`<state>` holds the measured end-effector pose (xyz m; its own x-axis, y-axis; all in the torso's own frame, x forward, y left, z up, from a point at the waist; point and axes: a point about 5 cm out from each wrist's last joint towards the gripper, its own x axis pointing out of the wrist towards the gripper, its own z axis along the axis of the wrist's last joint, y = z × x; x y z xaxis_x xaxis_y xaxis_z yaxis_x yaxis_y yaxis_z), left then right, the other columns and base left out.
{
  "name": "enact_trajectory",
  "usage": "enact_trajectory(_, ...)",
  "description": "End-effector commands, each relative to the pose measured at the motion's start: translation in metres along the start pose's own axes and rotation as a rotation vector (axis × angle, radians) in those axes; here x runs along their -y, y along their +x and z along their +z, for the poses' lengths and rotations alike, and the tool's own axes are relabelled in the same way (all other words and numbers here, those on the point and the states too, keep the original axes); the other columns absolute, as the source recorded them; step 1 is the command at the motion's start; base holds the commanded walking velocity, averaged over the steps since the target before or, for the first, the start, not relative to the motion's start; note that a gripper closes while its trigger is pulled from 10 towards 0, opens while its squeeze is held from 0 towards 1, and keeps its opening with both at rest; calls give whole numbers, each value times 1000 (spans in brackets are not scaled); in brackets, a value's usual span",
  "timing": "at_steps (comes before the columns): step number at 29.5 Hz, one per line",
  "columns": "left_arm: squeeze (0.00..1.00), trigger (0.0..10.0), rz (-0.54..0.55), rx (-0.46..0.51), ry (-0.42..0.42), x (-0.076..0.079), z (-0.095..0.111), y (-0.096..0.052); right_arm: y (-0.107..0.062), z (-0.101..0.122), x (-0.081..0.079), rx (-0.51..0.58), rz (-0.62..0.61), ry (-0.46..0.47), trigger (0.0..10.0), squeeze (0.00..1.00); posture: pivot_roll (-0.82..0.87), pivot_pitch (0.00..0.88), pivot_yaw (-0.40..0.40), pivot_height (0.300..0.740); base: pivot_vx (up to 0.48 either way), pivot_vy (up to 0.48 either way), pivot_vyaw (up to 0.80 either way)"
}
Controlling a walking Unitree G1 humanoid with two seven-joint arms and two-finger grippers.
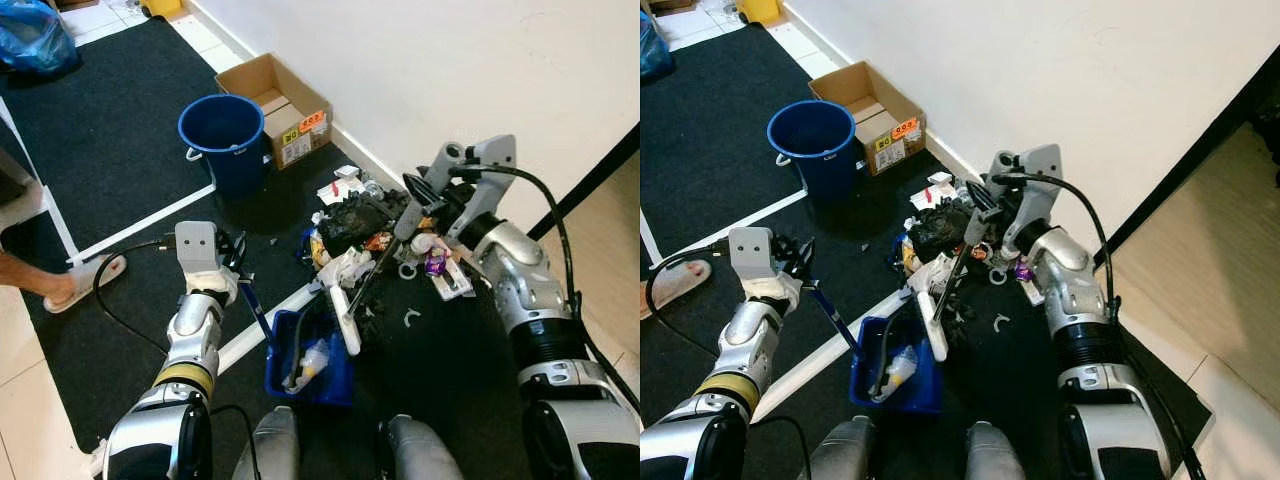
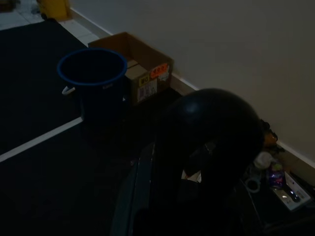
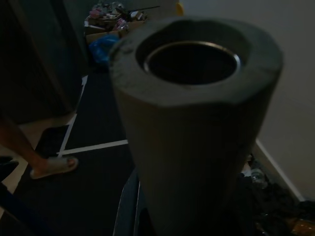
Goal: Sweep floor
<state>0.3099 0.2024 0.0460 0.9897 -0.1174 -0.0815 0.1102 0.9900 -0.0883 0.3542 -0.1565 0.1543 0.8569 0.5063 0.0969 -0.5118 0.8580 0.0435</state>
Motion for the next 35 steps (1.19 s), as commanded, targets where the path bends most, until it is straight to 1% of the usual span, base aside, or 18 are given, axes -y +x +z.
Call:
enact_trajectory(1,0,10000,-26,-55,-77,14,-16,-3,1,19,5,76,-10,-20,10000,0,95,110,-80,740,0,0,0)
enact_trajectory(2,0,10000,-25,-55,-76,14,-16,-3,1,19,4,73,-6,-41,10000,0,95,110,-80,740,0,0,0)
enact_trajectory(3,0,10000,-25,-55,-76,14,-16,-3,1,19,4,73,-6,-41,10000,0,95,110,-80,740,0,0,0)
enact_trajectory(4,0,10000,-24,-54,-75,14,-16,-3,2,17,2,58,-2,-88,10000,0,95,110,-80,740,0,0,0)
enact_trajectory(7,0,10000,-22,-53,-74,14,-16,-3,4,16,1,54,-10,-102,10000,0,95,110,-80,740,0,0,0)
enact_trajectory(11,0,10000,-16,-49,-70,13,-16,-4,6,23,4,99,-35,-83,10000,0,100,117,-79,740,0,0,0)
enact_trajectory(14,0,10000,-5,-51,-67,11,-17,-6,8,35,9,163,-37,-4,10000,0,108,120,-83,740,0,0,0)
enact_trajectory(16,0,10000,-4,-51,-67,11,-18,-7,8,37,11,170,-43,5,10000,0,108,120,-83,740,0,0,0)
enact_trajectory(18,0,10000,-1,-50,-68,11,-18,-7,9,36,12,150,-46,-42,10000,0,108,120,-83,740,0,0,0)
enact_trajectory(23,0,10000,-3,-49,-68,11,-18,-7,10,35,14,134,-63,-90,10000,0,111,122,-86,740,0,0,0)
enact_trajectory(24,0,10000,-5,-50,-68,12,-18,-8,10,38,17,139,-80,-116,10000,0,113,122,-85,740,0,0,0)
enact_trajectory(26,0,10000,-5,-50,-68,12,-19,-8,10,38,17,141,-87,-123,10000,0,113,122,-85,740,0,0,0)
enact_trajectory(31,0,10000,-5,-50,-68,12,-19,-8,7,42,28,141,-151,-183,10000,0,117,118,-87,740,0,0,0)
enact_trajectory(35,0,10000,-5,-48,-67,11,-19,-9,5,31,31,72,-156,-242,10000,0,118,117,-87,740,0,0,0)
